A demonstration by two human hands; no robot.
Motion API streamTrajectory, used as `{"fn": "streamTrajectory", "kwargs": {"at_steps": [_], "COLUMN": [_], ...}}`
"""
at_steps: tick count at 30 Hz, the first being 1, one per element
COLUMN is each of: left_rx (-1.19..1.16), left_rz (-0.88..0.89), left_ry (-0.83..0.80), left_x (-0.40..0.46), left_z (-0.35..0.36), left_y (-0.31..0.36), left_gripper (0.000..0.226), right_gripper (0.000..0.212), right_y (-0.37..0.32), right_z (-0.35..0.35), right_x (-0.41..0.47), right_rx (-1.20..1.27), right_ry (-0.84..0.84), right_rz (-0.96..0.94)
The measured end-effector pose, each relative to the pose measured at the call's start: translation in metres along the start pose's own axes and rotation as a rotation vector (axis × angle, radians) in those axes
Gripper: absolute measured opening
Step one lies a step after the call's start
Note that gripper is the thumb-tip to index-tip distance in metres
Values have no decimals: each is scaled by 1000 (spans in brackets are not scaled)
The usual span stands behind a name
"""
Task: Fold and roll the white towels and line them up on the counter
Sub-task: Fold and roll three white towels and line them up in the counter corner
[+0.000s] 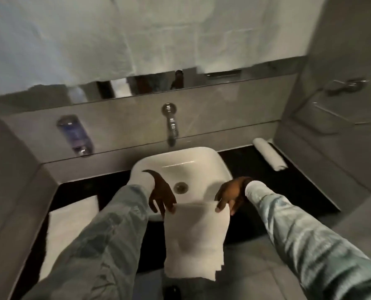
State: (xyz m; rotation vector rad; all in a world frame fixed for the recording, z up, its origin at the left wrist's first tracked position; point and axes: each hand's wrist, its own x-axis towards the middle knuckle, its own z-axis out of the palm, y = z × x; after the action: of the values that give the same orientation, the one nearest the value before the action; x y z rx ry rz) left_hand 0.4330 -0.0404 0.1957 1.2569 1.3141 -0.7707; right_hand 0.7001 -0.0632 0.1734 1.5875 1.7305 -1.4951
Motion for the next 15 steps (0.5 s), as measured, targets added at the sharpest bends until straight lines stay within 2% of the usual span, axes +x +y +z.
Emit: {"fn": "streamTrajectory", "kwargs": {"at_steps": [3,9,15], "left_rx": [110,282,411], "left_rz": [112,306,597], "left_ry": [9,153,444], "left_x": [27,83,161], "left_z": [20,20,-22], "left_y": [74,197,284], "left_gripper": [19,37,29], "right_gripper": [11,23,31], "right_y": [72,181,258], "right_z": [-15,-44,-97], "right_x": [-30,-56,-22], "right_rx": [110,310,351], "right_ry": [103,378,684], "right_rz": [75,151,192]}}
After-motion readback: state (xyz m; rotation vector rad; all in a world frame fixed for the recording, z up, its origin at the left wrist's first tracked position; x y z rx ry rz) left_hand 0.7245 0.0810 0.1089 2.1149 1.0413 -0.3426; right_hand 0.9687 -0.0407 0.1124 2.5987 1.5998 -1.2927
